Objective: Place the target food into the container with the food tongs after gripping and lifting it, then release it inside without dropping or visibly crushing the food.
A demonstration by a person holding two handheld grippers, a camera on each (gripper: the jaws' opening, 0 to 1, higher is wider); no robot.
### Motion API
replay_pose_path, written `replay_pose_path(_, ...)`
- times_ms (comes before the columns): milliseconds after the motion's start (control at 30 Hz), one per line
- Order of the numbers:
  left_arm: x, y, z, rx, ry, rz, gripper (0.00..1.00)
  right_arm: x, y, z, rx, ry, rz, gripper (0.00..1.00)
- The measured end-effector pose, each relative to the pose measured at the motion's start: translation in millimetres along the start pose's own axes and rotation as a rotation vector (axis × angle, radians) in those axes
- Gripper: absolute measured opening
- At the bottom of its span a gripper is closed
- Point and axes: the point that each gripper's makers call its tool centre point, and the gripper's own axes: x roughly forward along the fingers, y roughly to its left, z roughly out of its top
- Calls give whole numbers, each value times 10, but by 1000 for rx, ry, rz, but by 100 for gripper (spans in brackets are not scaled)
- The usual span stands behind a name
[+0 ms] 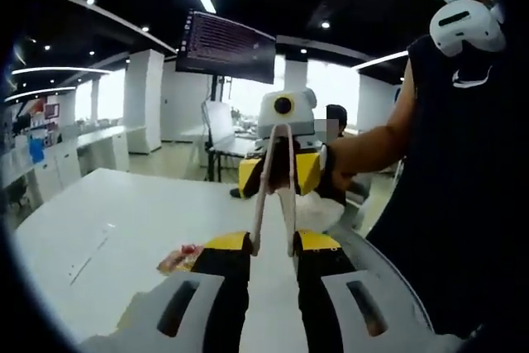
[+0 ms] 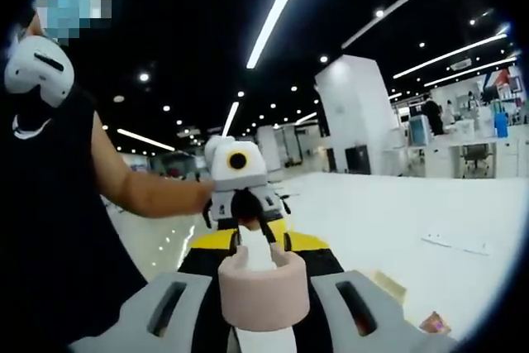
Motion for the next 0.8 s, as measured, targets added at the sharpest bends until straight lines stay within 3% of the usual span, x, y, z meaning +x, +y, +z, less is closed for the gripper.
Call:
replay_pose_path(300, -4, -29, 86, 13, -18, -13, 9, 6, 31, -35, 21, 3, 17, 20)
replay_pose_path(800, 68, -65, 86, 15, 9, -34, 8, 61, 69, -24, 2, -16, 27, 19)
